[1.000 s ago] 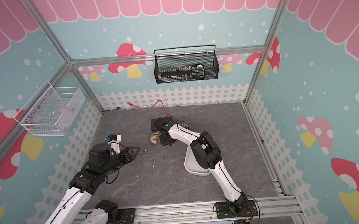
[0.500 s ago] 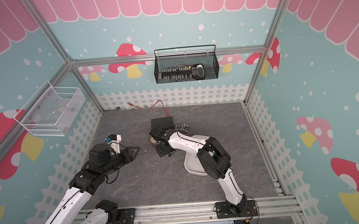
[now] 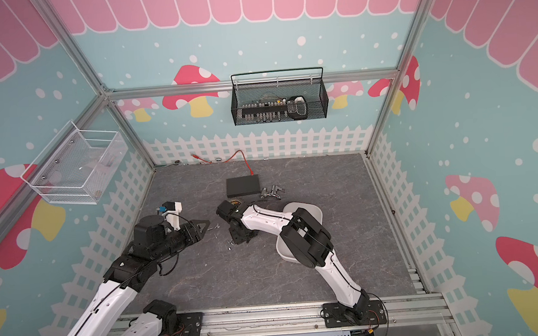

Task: Put the screws on the desktop into the storage box
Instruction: Pick up the screw from the center of the board.

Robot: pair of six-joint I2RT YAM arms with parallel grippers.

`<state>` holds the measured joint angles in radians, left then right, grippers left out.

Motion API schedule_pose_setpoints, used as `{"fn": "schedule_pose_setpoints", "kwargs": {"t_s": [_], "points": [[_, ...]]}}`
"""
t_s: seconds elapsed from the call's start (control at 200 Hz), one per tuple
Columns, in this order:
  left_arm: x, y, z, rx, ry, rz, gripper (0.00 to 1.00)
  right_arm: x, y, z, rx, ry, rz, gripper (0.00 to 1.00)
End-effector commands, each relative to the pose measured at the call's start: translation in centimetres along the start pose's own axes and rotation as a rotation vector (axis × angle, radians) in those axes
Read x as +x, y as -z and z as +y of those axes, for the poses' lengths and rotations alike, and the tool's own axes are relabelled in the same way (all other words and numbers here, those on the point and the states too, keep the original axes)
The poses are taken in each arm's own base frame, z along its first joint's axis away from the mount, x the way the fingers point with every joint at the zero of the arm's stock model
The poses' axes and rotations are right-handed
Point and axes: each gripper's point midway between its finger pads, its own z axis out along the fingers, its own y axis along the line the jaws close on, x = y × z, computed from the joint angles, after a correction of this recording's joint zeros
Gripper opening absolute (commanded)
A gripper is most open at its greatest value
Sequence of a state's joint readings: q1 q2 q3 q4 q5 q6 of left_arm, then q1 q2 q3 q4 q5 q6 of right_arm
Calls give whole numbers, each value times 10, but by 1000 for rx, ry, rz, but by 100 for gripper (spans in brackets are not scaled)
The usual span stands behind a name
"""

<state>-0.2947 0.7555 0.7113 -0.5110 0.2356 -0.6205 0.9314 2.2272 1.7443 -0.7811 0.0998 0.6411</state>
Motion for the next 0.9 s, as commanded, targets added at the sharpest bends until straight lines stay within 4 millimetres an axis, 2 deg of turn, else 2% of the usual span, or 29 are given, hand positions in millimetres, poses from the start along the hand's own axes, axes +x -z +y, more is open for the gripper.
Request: {"fn": "schedule_pose_setpoints", "kwargs": {"t_s": [0.0,0.265,0.66,0.766,0.896], "points": [[-1,1,2,-2,-15,-14,59,14,-12,-4,46,6,56,40],[-2,1,1,1,-16,-17,59,20,-20,-6,65,27,102,30],[-1,1,1,0,-17,-16,59,31,-43,-3,64,90,199,11],[-1,1,1,0,-17,-17,59,24,-41,-3,68,114,176,0],[-1,1,1,-2,-15,-17,59,7,-27,1,50,139,99,0]]}}
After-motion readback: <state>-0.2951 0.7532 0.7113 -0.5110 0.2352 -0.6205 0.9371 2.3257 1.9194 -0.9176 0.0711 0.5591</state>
